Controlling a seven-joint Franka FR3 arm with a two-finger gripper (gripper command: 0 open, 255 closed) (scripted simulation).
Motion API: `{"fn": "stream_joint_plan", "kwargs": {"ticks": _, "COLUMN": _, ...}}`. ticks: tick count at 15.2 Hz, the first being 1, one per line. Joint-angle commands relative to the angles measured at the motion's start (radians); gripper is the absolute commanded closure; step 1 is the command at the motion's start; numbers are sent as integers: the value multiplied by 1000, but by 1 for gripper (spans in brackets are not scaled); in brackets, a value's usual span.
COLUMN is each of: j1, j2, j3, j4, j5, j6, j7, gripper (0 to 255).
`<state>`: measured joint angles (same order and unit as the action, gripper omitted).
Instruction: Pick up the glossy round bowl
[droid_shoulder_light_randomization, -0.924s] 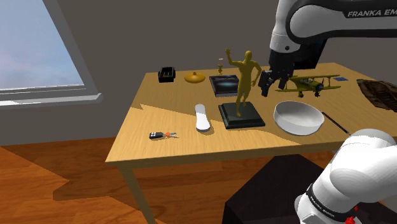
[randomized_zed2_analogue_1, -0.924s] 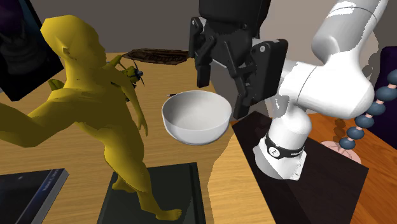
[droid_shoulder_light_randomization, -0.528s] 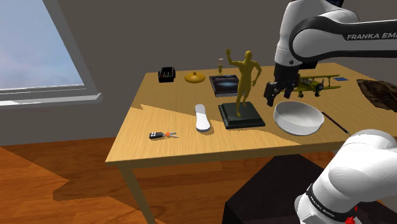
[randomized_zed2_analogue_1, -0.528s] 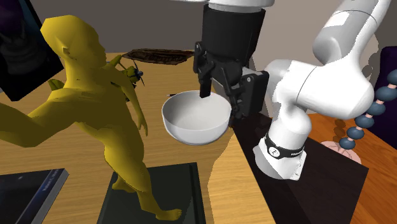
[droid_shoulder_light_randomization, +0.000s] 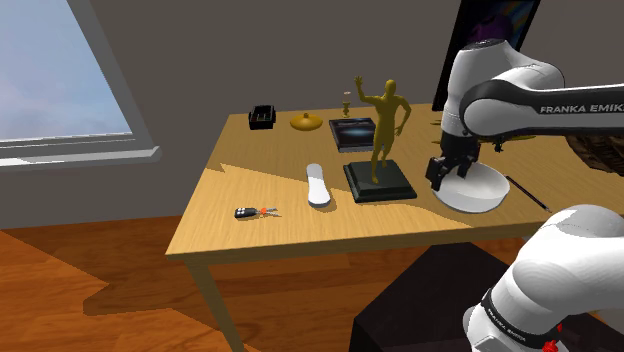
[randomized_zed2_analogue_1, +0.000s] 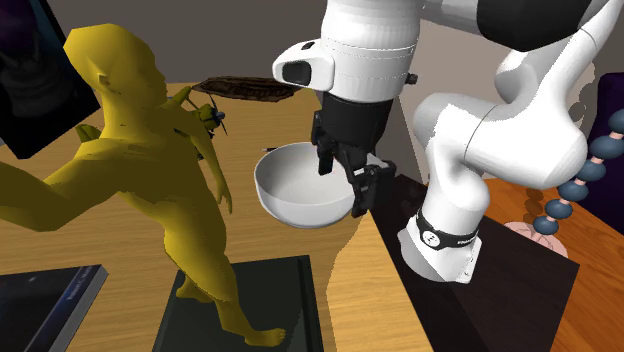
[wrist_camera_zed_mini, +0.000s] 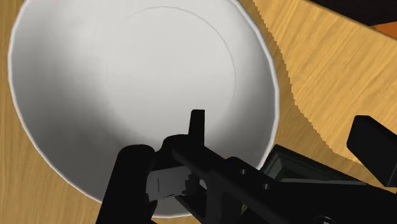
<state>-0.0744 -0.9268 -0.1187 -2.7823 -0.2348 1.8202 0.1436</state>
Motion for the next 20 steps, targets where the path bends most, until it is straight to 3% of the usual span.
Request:
{"fn": "stream_joint_plan", "kwargs": {"ticks": 1, "j1": -4, "j2": 4, "j3": -6, "j4": -28, "j5": -8, "j6": 32, "j7": 2, "gripper": 0}}
{"fn": "stream_joint_plan", "kwargs": {"ticks": 6, "j1": -8, "j2": 16, "j3": -13, "j4": -70, "j5": -17, "j6": 86, "j7": 9, "gripper": 0}}
{"fn": "stream_joint_plan", "kwargs": {"ticks": 7, "j1": -8, "j2": 14, "j3": -13, "j4": -70, "j5": -17, "j6": 84, "j7": 8, "gripper": 255}}
{"fn": "stream_joint_plan", "kwargs": {"ticks": 16, "j1": -8, "j2": 16, "j3": -13, "j4": -70, "j5": -17, "j6": 86, "j7": 9, "gripper": 255}}
{"fn": "stream_joint_plan", "kwargs": {"ticks": 20, "j1": -4, "j2": 3, "j3": -6, "j4": -23, "j5": -7, "j6": 26, "j7": 1, "gripper": 255}}
